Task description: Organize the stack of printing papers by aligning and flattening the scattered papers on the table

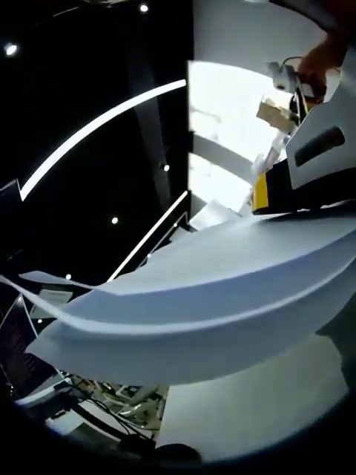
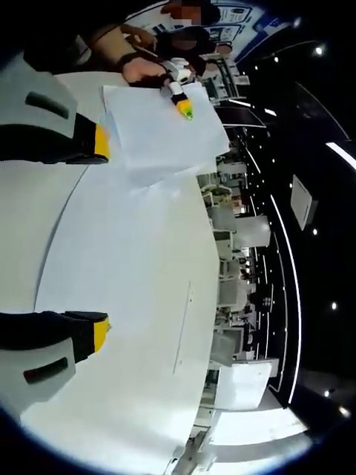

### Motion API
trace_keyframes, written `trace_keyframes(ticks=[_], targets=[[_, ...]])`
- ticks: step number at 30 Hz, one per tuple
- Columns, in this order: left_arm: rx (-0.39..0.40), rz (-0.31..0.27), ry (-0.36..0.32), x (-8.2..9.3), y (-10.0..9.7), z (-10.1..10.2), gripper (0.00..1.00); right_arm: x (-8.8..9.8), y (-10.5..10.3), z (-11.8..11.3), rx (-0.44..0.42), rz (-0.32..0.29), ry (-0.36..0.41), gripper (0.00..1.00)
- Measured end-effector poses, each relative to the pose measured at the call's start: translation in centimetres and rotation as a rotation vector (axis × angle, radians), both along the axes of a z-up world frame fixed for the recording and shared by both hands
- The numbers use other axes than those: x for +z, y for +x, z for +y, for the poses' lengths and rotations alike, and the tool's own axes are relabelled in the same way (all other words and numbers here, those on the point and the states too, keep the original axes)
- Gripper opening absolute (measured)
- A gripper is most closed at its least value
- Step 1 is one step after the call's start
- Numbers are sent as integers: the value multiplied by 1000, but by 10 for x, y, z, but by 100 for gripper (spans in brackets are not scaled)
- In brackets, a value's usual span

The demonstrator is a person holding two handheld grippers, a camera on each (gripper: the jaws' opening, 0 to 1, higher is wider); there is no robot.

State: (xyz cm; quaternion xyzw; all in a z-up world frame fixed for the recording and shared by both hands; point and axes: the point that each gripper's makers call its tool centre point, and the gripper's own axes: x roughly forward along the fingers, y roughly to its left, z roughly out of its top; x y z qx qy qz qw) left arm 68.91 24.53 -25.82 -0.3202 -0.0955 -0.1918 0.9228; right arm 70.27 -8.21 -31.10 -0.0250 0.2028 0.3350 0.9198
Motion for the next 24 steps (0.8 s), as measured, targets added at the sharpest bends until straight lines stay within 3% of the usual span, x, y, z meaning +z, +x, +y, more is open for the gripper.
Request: trace_keyframes(ticks=[17, 24], targets=[[-3, -5, -18, 1, 0, 3, 10, 4, -4, 9, 9, -6, -6, 77], [-6, -5, -14, 1, 0, 2, 10, -4, -4, 3, -10, 8, -9, 76]])
